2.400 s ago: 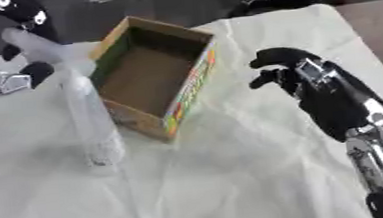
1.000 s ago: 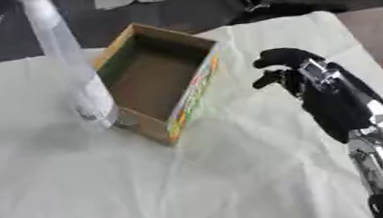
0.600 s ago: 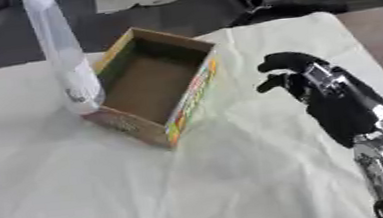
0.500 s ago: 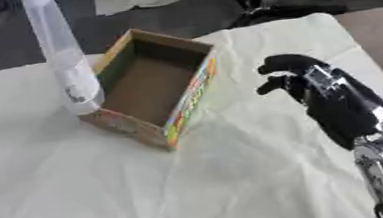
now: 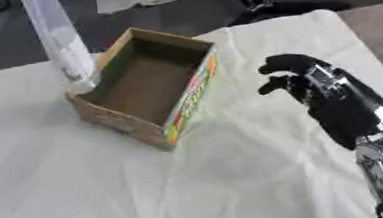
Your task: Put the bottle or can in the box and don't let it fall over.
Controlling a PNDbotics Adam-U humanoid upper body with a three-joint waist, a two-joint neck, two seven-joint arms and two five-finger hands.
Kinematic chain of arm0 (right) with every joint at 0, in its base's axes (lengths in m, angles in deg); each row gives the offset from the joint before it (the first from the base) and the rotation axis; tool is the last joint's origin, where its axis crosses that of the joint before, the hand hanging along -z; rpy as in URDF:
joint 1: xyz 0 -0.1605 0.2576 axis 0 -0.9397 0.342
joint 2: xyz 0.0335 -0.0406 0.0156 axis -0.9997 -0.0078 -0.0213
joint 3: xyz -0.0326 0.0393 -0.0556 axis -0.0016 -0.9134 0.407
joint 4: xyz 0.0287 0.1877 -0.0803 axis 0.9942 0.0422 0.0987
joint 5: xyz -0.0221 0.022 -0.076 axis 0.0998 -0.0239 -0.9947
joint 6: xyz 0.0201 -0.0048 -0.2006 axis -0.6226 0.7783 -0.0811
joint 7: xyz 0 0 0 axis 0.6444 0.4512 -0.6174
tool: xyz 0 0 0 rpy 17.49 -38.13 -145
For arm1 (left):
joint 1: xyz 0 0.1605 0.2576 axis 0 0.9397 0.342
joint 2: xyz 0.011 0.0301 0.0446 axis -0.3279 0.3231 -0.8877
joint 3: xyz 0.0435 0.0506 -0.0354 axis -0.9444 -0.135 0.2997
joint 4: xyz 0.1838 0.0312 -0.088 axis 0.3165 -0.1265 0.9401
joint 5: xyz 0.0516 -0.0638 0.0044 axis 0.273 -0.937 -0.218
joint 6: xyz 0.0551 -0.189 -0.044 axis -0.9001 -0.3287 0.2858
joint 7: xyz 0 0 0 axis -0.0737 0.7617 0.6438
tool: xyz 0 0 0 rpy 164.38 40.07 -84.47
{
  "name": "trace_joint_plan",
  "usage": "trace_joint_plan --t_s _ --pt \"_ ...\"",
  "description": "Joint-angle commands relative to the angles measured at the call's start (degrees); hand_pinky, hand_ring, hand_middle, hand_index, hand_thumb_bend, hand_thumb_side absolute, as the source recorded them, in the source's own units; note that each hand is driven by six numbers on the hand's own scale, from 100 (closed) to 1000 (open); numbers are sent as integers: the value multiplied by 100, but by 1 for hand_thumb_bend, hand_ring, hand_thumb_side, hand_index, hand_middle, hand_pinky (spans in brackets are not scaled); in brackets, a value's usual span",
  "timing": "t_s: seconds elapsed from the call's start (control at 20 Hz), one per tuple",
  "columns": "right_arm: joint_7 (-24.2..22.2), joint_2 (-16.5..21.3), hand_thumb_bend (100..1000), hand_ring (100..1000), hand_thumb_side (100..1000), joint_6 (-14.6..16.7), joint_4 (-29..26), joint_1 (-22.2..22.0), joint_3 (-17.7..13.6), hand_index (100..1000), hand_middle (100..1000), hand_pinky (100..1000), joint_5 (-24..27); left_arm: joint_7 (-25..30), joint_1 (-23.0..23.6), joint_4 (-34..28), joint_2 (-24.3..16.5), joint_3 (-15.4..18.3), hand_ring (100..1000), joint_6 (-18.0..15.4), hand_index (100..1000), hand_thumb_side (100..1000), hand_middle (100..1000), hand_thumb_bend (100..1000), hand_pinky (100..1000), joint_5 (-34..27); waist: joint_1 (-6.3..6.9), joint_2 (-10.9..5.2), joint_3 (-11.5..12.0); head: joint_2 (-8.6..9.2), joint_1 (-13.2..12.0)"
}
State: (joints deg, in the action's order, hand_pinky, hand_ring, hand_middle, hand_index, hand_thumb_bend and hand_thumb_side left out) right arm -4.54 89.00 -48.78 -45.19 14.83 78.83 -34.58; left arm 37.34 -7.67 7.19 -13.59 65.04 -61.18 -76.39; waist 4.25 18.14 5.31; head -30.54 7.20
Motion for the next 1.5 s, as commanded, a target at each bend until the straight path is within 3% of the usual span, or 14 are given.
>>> trace_joint_plan --t_s 0.05,1.1,1.5 --pt "-4 126 100 684 780 -33 -92 92 -17 805 753 997 -18 -238 -175 26 -35 102 217 -29 476 246 414 100 590 17 6 -71 -34 114 -34" --pt "-84 88 100 683 795 -92 -139 252 24 804 753 999 -99 -986 -166 71 255 -104 204 -45 471 319 409 100 590 -32 82 254 -309 303 -154" --pt "-103 71 100 683 800 -107 -139 270 30 804 753 999 -130 -1191 -96 78 309 -173 201 -80 471 339 408 100 592 -106 80 322 -354 285 -138"
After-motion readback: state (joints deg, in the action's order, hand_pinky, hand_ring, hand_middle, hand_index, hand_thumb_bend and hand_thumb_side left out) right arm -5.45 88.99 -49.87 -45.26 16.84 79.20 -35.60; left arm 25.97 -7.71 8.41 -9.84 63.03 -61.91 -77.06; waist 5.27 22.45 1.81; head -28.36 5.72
